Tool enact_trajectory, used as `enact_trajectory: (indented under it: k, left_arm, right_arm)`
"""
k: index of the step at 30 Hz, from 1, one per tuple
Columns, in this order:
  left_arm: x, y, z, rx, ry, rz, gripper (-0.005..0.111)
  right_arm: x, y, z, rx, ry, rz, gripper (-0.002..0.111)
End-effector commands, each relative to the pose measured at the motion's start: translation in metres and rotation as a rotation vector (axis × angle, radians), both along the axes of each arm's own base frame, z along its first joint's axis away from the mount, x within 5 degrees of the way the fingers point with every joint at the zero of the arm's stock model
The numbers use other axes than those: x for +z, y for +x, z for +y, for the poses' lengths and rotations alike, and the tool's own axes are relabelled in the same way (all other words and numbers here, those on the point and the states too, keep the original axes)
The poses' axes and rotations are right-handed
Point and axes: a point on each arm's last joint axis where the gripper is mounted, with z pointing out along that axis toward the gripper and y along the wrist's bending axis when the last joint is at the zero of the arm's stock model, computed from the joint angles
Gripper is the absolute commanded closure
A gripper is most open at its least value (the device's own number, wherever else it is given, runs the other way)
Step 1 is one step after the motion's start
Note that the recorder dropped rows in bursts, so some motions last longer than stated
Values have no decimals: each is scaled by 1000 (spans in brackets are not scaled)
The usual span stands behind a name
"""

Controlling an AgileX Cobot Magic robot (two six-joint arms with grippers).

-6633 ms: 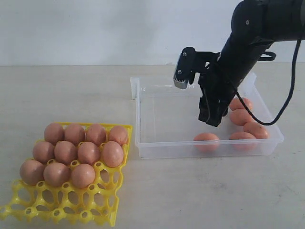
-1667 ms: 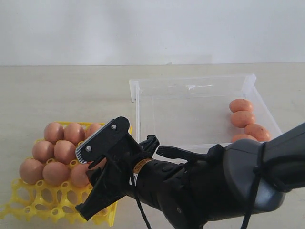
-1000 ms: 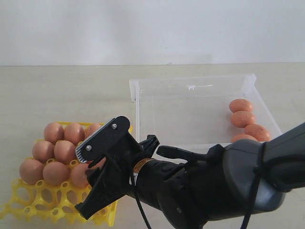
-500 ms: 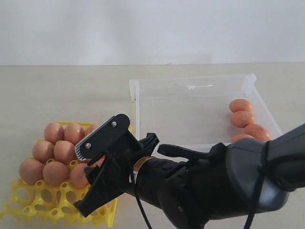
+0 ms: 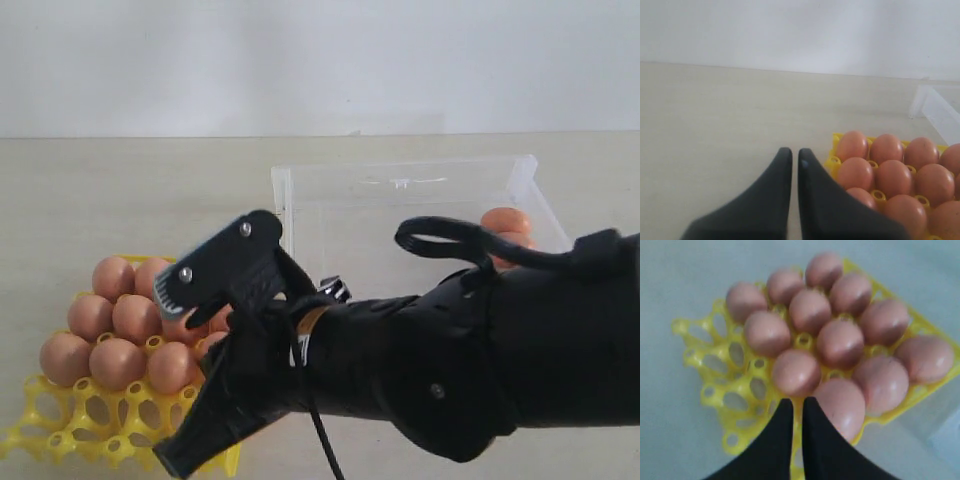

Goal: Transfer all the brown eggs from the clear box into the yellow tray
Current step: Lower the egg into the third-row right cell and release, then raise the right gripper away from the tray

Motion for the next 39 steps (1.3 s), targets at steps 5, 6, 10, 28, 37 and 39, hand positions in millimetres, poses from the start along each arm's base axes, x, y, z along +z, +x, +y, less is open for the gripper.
enact_trajectory:
  k: [5, 6, 10, 28, 37, 39]
  left_arm:
    - [-1, 0, 0, -5, 5, -6, 103]
    - [-1, 0, 0, -5, 5, -6, 103]
    - [-1, 0, 0, -5, 5, -6, 103]
    - [-1, 0, 0, -5, 5, -6, 103]
    - [-1, 0, 0, -5, 5, -6, 103]
    - [-1, 0, 0, -5, 5, -6, 103]
  right_arm:
    - [-40, 6, 5, -31, -63, 56, 108]
    - [-43, 7, 5, -34, -67, 55, 108]
    - [-48, 10, 6, -43, -63, 38, 108]
    - [134, 91, -135, -554, -13, -646, 108]
    - [150, 185, -315, -1045, 135, -416, 108]
    - [186, 190, -316, -1038, 155, -529, 108]
